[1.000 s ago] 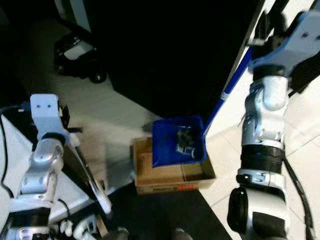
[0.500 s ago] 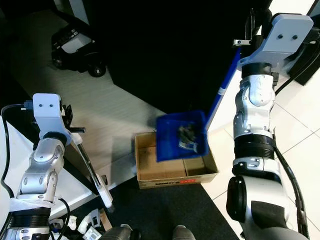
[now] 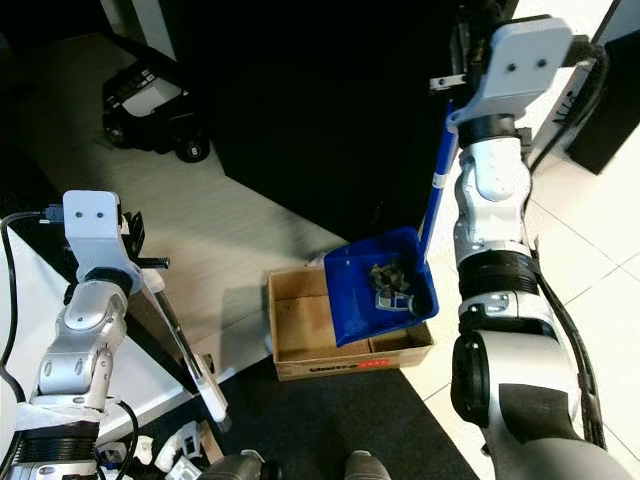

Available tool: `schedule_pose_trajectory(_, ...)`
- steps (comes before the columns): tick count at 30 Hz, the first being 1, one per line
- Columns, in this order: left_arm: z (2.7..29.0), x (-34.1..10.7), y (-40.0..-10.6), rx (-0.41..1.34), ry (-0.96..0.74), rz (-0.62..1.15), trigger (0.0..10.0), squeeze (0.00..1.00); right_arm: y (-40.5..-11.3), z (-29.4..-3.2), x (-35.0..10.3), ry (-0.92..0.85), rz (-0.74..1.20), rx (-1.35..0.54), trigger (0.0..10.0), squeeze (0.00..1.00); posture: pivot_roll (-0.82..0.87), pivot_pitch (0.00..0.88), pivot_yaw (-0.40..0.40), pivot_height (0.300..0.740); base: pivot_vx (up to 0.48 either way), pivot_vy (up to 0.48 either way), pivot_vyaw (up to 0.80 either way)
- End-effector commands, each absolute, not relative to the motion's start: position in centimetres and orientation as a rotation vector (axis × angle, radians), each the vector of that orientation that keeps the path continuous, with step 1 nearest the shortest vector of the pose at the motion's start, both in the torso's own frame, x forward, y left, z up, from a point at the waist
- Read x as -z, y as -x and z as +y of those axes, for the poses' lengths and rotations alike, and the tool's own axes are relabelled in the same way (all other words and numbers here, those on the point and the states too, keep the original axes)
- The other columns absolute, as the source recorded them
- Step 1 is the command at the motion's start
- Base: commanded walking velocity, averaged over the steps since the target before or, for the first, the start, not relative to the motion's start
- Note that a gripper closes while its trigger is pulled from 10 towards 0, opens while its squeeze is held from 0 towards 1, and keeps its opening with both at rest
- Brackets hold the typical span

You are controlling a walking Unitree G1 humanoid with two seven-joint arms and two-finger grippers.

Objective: Sweep floor

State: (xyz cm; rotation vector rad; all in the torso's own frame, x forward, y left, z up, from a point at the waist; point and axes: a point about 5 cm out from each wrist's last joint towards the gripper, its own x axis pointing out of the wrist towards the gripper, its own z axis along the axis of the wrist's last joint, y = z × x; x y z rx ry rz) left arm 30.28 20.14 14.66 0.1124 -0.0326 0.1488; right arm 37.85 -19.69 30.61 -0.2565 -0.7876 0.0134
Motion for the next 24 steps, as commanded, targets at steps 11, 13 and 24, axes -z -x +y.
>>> schedule_pose_trajectory(11,20.1,-15.3,-29.4,-0.155,-0.138,-0.071,10.0,0.0,-38.2,-15.8,-33.6,0.38,-0.916,-0.159,10.0,0.0,0.09,0.048,0.017,0.74,0.0,0.0,0.0)
schedule_pose_trajectory(13,20.2,-15.3,-29.3,-0.157,-0.138,-0.072,10.0,0.0,-38.2,-15.4,-33.7,0.392,-0.922,-0.174,10.0,0.0,0.09,0.049,0.015,0.74,0.0,0.0,0.0)
schedule_pose_trajectory(24,20.6,-15.4,-28.2,-0.178,-0.143,-0.074,10.0,0.0,-38.3,-12.6,-34.5,0.489,-0.961,-0.292,10.0,0.0,0.13,0.064,-0.003,0.74,0.0,0.0,0.0)
